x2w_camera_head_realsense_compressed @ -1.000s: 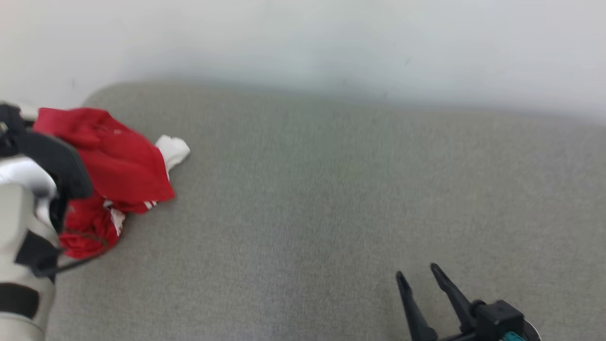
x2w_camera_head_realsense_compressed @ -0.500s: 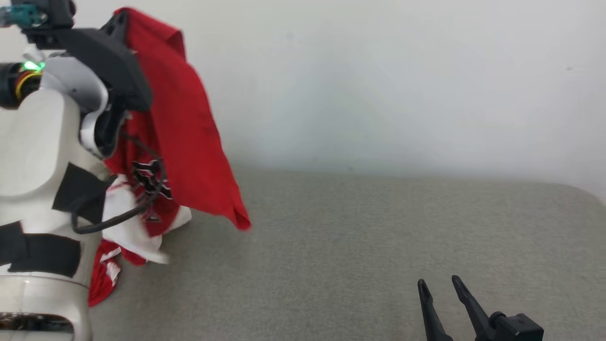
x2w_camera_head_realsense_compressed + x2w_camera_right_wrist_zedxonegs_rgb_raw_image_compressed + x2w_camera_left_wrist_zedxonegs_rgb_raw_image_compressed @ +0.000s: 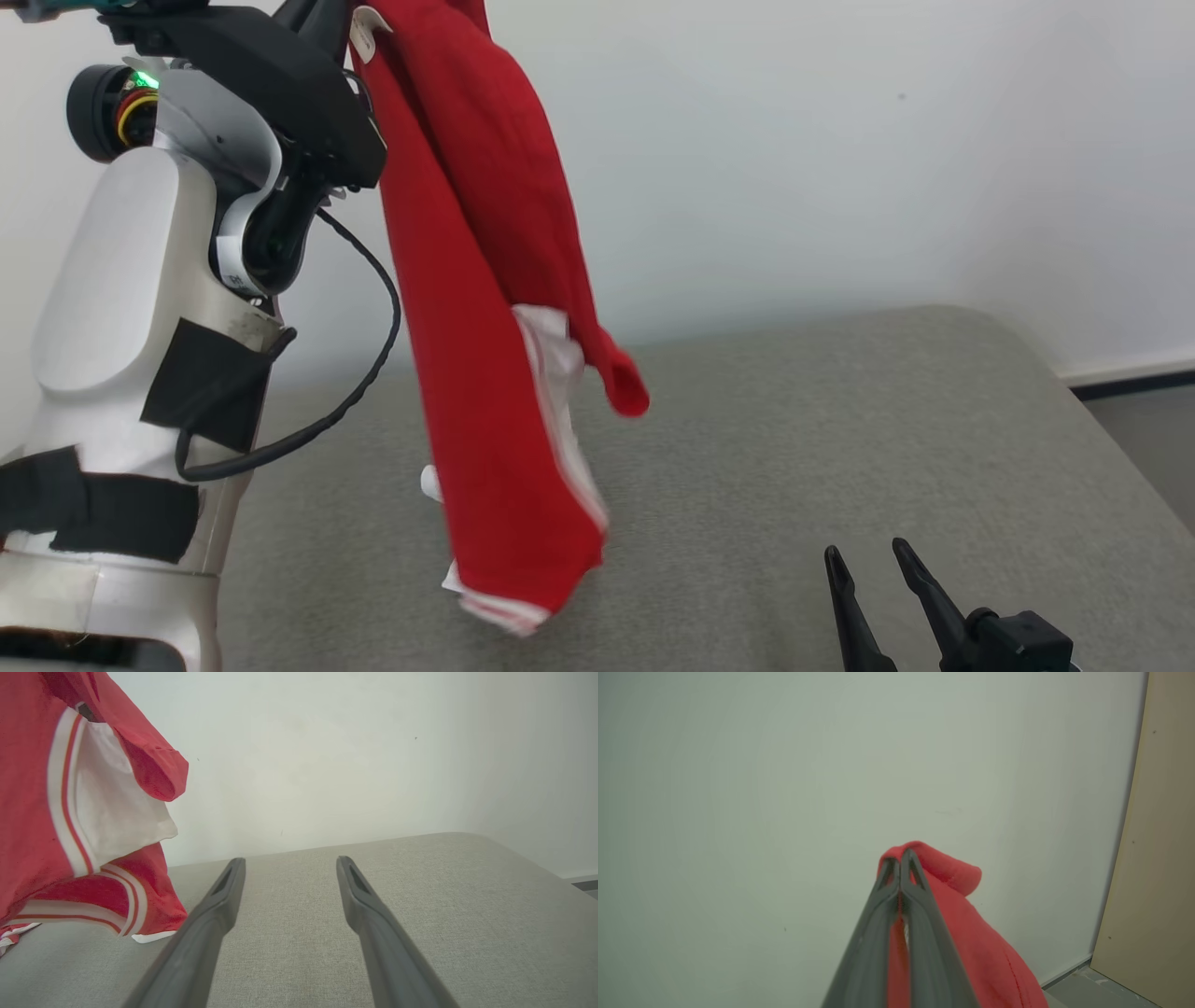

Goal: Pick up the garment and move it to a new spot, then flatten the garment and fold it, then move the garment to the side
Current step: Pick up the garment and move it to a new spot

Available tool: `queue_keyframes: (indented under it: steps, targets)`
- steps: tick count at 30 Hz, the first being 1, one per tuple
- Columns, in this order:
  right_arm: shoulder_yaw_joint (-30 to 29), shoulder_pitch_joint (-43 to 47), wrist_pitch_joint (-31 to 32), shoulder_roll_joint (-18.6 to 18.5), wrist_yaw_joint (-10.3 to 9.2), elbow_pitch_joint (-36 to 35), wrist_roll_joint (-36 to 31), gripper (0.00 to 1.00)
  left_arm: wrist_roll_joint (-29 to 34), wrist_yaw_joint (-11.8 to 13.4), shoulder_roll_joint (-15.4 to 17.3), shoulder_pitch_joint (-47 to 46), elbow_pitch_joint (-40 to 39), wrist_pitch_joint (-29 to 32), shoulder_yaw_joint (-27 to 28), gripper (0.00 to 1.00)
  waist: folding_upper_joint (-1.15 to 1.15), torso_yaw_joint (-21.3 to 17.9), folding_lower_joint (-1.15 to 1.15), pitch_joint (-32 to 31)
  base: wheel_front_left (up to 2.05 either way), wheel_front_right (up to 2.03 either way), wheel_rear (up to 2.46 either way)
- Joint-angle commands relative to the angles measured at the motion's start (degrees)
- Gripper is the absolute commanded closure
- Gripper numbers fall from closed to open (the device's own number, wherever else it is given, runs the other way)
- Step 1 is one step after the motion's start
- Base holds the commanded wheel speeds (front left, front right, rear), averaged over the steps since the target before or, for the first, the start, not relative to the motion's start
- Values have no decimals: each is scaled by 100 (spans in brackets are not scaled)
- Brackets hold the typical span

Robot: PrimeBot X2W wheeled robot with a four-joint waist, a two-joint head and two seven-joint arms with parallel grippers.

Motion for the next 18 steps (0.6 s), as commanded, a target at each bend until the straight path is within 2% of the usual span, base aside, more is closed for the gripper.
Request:
queue_keyframes:
  steps: [1, 5, 10, 18]
  targets:
    - [-4, -58, 9, -4, 19, -37, -21, 0, -47, -3, 40, 144, -34, 14, 17, 100, 0, -442, 0, 150, 0, 0, 0]
    - [-20, -49, 16, -4, 19, -69, -11, 0, -112, 28, 45, 404, -115, 23, 10, 100, 0, -585, 0, 240, 0, 0, 0]
    - [-26, -80, 27, -2, 19, -81, 10, 0, -285, 61, -200, 1118, -127, -157, 10, 100, 0, -623, 0, 381, 0, 0, 0]
    - [159, -233, 122, -4, 19, -117, -61, 0, -198, 150, -532, 2593, 333, -848, -348, 100, 0, -737, 0, 602, 0, 0, 0]
